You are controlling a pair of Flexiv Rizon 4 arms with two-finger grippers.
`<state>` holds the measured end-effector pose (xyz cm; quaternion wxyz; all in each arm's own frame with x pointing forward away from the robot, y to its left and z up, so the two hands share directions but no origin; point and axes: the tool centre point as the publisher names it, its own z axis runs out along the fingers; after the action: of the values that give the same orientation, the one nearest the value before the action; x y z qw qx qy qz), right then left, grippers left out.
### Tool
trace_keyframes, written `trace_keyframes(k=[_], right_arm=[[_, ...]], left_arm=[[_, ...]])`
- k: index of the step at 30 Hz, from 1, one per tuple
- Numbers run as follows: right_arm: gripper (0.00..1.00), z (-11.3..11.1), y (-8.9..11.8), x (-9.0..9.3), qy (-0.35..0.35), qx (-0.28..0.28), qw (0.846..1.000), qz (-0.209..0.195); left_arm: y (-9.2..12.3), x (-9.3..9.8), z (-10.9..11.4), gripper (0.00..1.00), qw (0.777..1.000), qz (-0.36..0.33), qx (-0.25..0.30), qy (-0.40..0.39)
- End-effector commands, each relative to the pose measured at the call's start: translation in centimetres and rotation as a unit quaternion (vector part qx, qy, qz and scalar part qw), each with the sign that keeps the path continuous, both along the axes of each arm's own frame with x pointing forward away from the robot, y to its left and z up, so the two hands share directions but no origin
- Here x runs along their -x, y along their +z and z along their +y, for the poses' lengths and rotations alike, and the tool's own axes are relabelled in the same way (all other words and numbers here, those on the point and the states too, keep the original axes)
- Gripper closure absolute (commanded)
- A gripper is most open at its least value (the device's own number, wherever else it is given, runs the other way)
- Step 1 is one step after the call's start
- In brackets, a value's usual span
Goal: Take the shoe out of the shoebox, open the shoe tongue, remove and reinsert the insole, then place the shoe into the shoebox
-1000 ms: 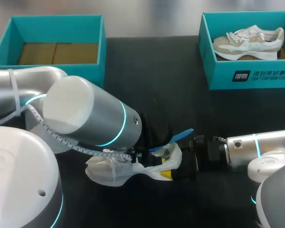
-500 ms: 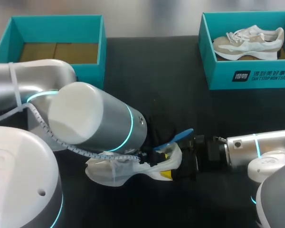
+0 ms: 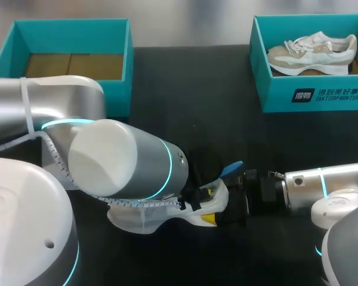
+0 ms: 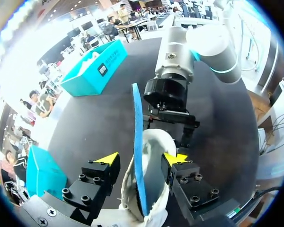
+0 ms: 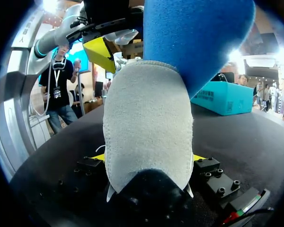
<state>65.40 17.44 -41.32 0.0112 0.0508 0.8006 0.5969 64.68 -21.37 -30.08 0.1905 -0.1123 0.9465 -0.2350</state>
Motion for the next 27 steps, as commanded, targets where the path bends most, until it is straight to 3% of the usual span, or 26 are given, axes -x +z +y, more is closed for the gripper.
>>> trace_keyframes(k=[1,27], right_arm=[[1.0,0.1,0.1,0.1,0.0,0.002,1.0,0.0],[1.0,0.1,0.1,0.1,0.0,0.002,1.0,0.0]], left_arm=[[-0.8,-0.3,-0.7,0.42,1.0,0.002,0.001,-0.002],[-2.0,-1.8,-1.5,0.54,0.999,0.025,0.012,-0.016]])
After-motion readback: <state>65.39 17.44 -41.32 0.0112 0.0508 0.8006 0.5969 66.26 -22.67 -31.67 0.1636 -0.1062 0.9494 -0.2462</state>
